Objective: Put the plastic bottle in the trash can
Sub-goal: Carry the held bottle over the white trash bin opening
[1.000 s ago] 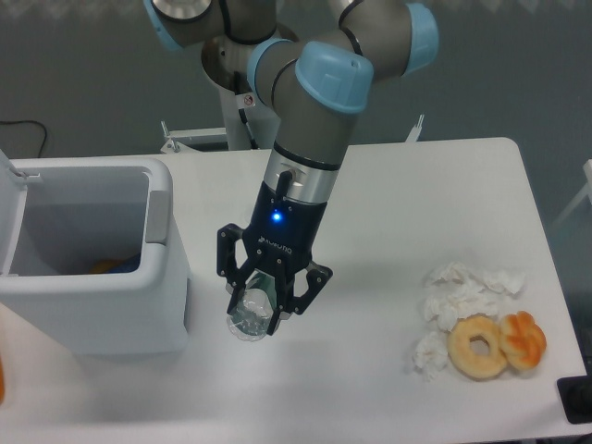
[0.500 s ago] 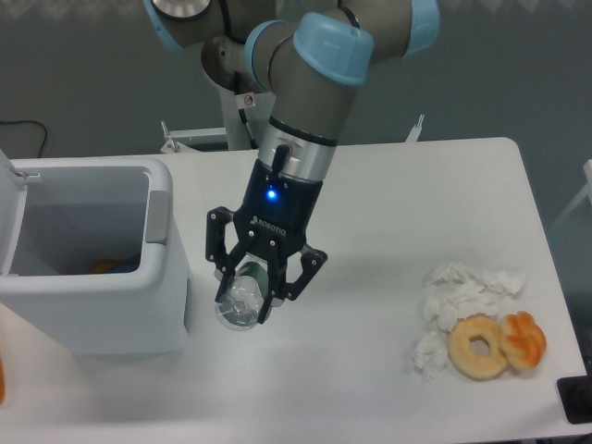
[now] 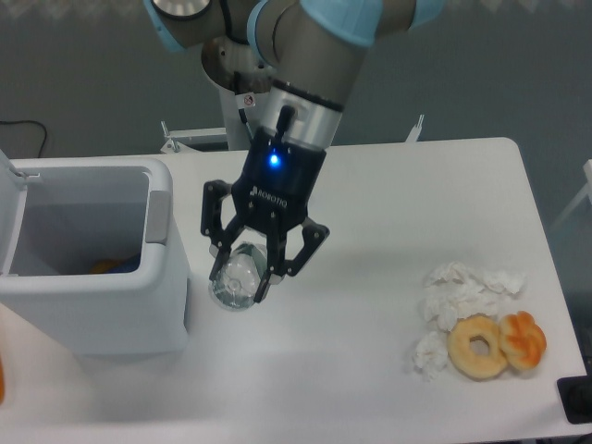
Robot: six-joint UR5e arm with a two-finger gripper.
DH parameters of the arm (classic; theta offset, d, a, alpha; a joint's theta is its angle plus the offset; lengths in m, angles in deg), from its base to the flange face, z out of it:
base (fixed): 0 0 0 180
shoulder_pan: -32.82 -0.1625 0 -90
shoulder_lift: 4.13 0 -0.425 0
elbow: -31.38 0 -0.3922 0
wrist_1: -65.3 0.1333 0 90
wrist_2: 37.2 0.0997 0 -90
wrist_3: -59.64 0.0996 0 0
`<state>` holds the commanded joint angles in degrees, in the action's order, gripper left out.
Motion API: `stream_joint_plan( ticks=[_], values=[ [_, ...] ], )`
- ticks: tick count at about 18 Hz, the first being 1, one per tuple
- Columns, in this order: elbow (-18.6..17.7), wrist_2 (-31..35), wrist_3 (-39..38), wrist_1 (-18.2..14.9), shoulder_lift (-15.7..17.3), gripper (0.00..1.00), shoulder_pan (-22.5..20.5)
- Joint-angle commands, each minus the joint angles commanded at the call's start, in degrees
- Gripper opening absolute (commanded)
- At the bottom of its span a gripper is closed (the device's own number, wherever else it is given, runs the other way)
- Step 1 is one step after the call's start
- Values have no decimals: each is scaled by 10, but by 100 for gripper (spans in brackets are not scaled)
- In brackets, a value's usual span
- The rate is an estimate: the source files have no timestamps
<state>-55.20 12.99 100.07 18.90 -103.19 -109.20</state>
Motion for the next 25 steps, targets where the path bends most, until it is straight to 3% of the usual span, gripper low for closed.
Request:
stream_joint_plan(
  ticks=[10, 17, 25],
  values=[
    [-14, -39, -53, 0, 67, 57, -10],
    [-17, -70, -69, 0, 82, 58, -2],
    [-17, -72, -69, 0, 73, 58, 46]
  ],
)
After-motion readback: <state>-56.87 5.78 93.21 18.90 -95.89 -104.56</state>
